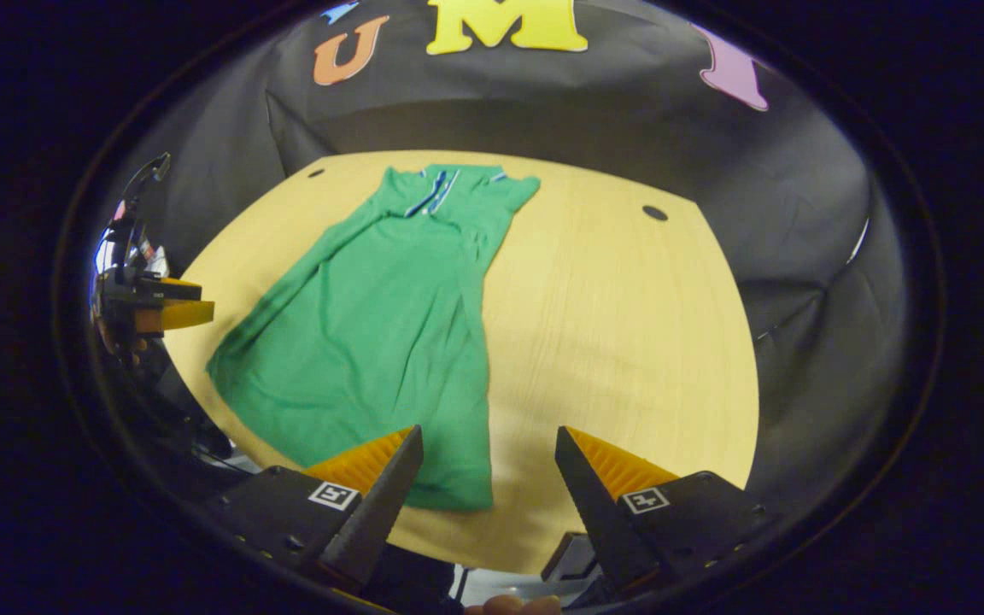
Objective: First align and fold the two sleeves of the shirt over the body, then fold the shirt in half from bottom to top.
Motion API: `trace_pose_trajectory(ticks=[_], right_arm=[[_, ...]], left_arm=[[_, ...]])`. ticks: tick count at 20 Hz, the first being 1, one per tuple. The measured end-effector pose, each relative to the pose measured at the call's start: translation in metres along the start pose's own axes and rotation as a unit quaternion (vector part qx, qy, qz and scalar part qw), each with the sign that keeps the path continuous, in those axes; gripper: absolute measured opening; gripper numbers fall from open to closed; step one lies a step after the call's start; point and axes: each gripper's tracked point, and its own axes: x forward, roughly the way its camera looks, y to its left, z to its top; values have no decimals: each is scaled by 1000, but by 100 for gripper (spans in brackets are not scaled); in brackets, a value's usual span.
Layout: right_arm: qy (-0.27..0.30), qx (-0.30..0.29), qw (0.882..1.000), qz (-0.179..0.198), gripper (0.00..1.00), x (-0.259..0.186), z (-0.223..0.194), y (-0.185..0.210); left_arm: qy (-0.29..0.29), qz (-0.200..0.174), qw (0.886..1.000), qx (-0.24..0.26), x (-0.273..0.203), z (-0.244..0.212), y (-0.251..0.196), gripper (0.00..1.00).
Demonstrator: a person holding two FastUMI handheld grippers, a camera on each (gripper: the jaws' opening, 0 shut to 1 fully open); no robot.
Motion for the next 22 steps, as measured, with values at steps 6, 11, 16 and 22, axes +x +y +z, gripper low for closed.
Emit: trace_pose_trajectory(ticks=[6,11,16,22], right_arm=[[74,3,997,3,96,23,-38,6],[101,1,995,5,96,37,-50,14],[119,9,993,9,94,49,-55,21],[137,13,990,10,76,47,-59,26]], left_arm=[[94,-30,995,-13,9,-59,-8,100],[121,-13,993,4,20,-68,-6,100],[137,6,990,24,25,-71,-1,100],[163,16,986,29,21,-65,-1,100]])
